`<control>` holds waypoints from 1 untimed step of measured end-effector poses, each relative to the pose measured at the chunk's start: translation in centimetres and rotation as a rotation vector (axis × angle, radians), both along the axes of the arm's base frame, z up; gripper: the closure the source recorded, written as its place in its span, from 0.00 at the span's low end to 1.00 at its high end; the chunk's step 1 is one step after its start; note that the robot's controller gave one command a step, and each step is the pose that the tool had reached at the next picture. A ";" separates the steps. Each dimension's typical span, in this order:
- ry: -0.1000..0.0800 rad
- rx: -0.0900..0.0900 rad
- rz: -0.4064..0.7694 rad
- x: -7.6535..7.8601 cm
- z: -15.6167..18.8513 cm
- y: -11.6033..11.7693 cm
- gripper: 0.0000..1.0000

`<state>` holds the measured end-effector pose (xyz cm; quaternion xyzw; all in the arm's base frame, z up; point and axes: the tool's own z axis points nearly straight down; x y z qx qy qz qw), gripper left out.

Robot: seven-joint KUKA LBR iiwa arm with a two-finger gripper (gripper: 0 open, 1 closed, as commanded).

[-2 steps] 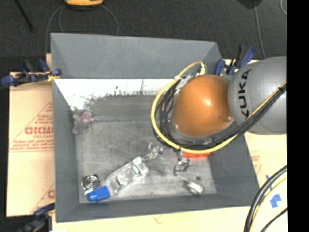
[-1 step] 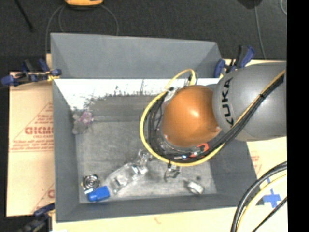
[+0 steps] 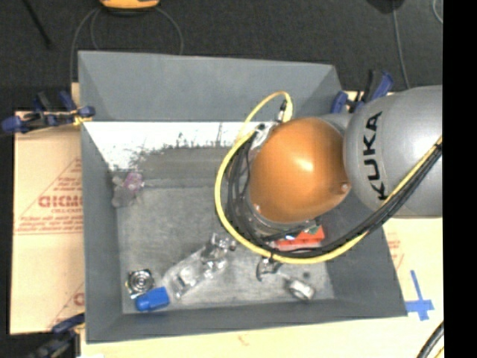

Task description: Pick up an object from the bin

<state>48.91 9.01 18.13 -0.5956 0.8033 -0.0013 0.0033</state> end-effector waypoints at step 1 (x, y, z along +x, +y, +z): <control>0.009 0.002 0.119 -1.5 -5.4 6.4 0.00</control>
Offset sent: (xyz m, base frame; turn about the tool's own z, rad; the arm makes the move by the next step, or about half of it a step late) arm -0.0135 0.0603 -0.0522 -0.1112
